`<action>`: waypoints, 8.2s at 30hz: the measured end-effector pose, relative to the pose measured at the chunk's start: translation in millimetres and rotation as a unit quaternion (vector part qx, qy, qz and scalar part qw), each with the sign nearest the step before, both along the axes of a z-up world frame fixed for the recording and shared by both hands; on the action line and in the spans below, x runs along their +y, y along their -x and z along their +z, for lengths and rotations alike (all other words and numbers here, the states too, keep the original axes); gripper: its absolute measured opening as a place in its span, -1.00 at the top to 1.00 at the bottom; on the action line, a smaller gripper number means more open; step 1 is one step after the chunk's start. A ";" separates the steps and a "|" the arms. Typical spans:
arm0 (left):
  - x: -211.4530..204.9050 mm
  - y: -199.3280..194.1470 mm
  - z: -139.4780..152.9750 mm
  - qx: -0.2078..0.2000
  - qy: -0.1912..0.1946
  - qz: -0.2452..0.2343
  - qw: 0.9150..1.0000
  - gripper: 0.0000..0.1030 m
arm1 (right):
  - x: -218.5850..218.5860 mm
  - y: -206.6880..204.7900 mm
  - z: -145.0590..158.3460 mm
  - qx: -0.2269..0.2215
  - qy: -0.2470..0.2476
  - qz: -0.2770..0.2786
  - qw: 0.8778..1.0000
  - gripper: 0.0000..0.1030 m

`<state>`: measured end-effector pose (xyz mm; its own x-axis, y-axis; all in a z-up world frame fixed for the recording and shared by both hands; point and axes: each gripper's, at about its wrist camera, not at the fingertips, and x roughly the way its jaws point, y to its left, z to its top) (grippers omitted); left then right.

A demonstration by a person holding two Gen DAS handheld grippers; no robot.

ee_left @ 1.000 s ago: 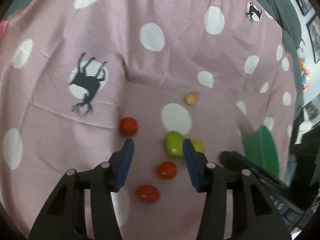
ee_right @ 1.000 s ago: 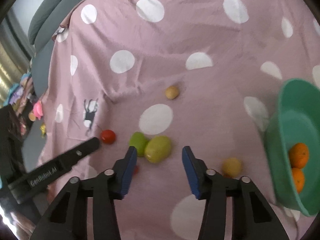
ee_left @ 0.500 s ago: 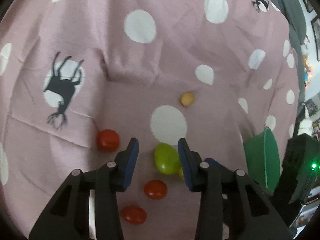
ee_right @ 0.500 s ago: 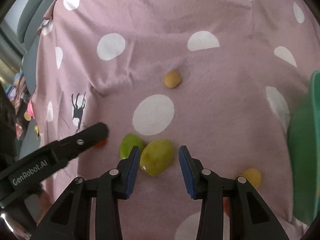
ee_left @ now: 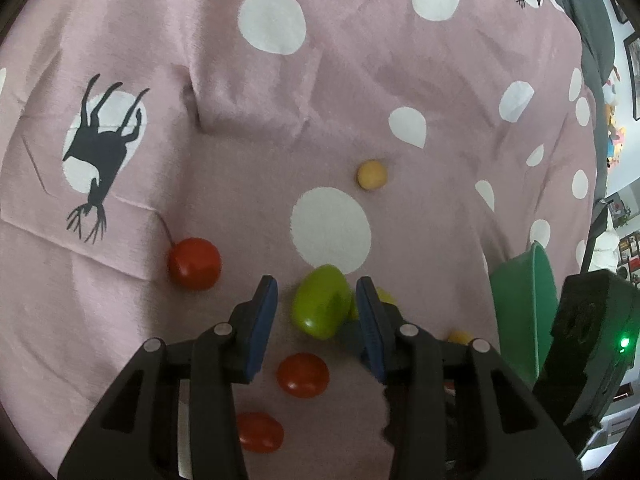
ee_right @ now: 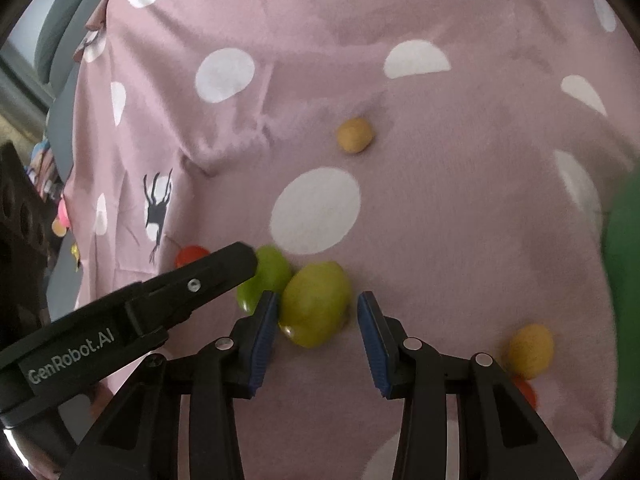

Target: Organize fruits

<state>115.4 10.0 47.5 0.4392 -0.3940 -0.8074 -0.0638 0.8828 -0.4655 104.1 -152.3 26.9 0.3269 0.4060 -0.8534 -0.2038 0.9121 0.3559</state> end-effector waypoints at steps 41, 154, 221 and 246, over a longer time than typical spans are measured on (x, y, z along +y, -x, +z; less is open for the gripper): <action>-9.4 9.1 -7.1 -0.034 -0.070 0.004 0.997 0.29 | -23.7 1.2 8.0 -0.018 0.025 -0.029 0.999 0.29; 43.7 -69.7 -5.1 -0.015 -0.160 0.055 0.985 0.04 | -67.7 24.8 22.3 -0.035 -0.031 -0.064 0.997 0.29; -15.1 66.7 34.8 -0.102 -0.111 0.017 0.988 0.36 | -76.9 48.8 34.2 -0.065 -0.035 -0.060 0.995 0.29; -46.7 76.6 44.1 -0.117 -0.087 -0.025 0.989 0.36 | -109.5 60.1 57.4 -0.105 -0.065 -0.090 0.988 0.29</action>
<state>38.8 -36.7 91.6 0.6058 -0.2837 -0.7433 0.0730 0.9502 -0.3031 44.1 -261.8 84.2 0.5683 0.4261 -0.7039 -0.1234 0.8899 0.4391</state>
